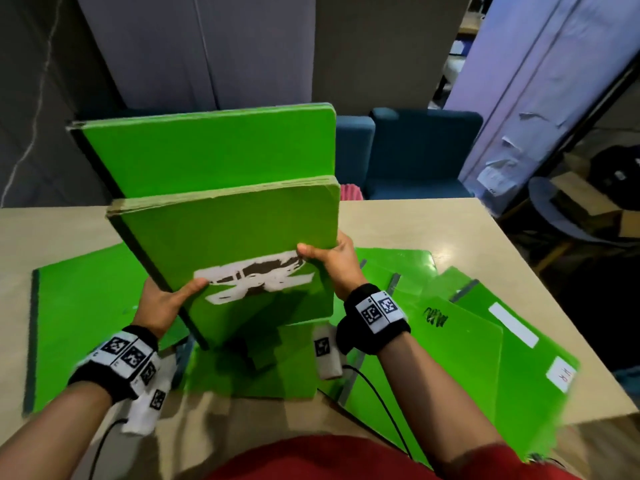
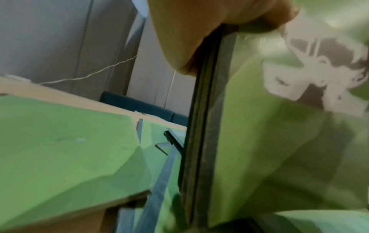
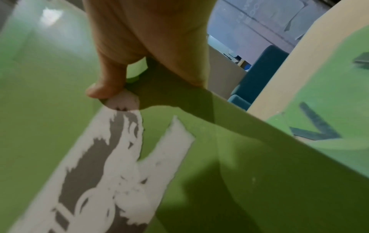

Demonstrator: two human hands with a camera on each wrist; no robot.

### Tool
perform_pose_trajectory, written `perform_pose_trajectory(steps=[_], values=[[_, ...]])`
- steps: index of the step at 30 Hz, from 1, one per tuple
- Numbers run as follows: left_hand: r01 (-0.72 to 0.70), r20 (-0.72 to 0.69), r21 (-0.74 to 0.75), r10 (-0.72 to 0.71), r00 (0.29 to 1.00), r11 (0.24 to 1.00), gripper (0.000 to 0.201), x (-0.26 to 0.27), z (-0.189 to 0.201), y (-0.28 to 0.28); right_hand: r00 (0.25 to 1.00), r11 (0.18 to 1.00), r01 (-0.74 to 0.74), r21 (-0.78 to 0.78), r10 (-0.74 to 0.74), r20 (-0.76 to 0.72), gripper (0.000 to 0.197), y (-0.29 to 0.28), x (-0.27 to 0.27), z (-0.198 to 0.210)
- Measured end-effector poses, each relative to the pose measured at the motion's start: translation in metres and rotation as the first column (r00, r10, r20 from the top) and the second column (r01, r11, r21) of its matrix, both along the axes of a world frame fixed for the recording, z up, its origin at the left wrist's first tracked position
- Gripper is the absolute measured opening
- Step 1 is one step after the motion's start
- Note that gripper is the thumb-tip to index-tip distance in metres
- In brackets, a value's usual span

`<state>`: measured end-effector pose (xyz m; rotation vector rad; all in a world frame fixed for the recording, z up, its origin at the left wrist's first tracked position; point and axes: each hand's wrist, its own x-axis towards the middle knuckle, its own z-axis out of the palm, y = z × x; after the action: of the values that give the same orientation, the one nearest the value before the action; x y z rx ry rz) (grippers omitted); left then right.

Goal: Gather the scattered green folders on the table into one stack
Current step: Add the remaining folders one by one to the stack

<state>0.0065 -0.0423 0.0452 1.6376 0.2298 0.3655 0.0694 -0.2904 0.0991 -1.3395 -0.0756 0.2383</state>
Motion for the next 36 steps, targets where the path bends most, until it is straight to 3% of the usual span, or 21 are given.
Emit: perform_pose_trajectory(steps=[2, 5, 9, 12, 14, 16, 19, 22, 24, 26, 32, 34, 36], values=[[0.034, 0.002, -0.050, -0.034, 0.999, 0.998, 0.024, 0.005, 0.002, 0.005, 1.000, 0.998, -0.009, 0.057, 0.008, 0.006, 0.034, -0.002, 0.004, 0.015], [0.028, 0.023, -0.108, -0.025, 0.999, 0.994, 0.062, 0.017, 0.012, -0.003, 0.998, 0.990, 0.037, 0.137, -0.043, 0.037, 0.034, -0.011, 0.014, 0.036], [0.022, 0.075, -0.184, -0.008, 0.997, 0.983, 0.031, 0.035, 0.022, -0.012, 0.990, 0.988, 0.114, 0.107, -0.121, 0.066, 0.027, -0.022, 0.024, 0.047], [0.013, 0.021, -0.174, -0.009, 1.000, 0.985, 0.036, 0.038, 0.021, -0.029, 0.986, 0.981, 0.166, -0.103, -0.162, 0.041, 0.038, -0.042, 0.033, 0.033], [-0.019, -0.016, -0.135, 0.017, 1.000, 0.991, 0.035, 0.038, 0.019, -0.039, 0.964, 0.896, 0.250, -0.368, -0.266, 0.007, 0.049, -0.072, 0.035, 0.013], [-0.057, -0.068, -0.100, 0.050, 0.996, 0.993, 0.032, 0.037, 0.015, -0.042, 0.897, 0.714, 0.295, -0.635, -0.436, -0.074, 0.059, -0.126, 0.027, -0.019], [-0.084, -0.169, -0.111, 0.065, 0.984, 0.990, 0.033, 0.031, -0.003, -0.019, 0.683, 0.495, 0.105, -0.862, -0.666, -0.300, 0.090, -0.218, -0.016, -0.077], [-0.108, -0.218, -0.197, 0.064, 0.974, 0.974, 0.045, 0.032, -0.029, 0.012, 0.409, 0.465, 0.107, -0.879, -0.826, -0.388, 0.127, -0.262, -0.072, -0.112], [-0.144, -0.265, -0.236, 0.079, 0.961, 0.961, 0.055, 0.033, -0.045, 0.029, 0.330, 0.434, 0.119, -0.893, -0.865, -0.377, 0.124, -0.258, -0.094, -0.114], [-0.158, -0.295, -0.241, 0.083, 0.952, 0.957, 0.057, 0.034, -0.060, 0.043, 0.359, 0.430, 0.096, -0.898, -0.856, -0.371, 0.118, -0.245, -0.095, -0.117], [-0.214, -0.307, -0.264, 0.128, 0.943, 0.941, 0.062, 0.013, -0.040, 0.024, 0.513, 0.414, 0.011, -0.910, -0.784, -0.350, 0.114, -0.186, -0.060, -0.129], [-0.230, -0.312, -0.267, 0.142, 0.939, 0.936, 0.067, 0.007, -0.039, 0.023, 0.537, 0.362, -0.041, -0.931, -0.778, -0.326, 0.113, -0.173, -0.054, -0.133], [-0.254, -0.299, -0.272, 0.170, 0.939, 0.928, 0.063, 0.004, -0.043, 0.026, 0.540, 0.365, -0.026, -0.931, -0.779, -0.320, 0.113, -0.168, -0.051, -0.138]])
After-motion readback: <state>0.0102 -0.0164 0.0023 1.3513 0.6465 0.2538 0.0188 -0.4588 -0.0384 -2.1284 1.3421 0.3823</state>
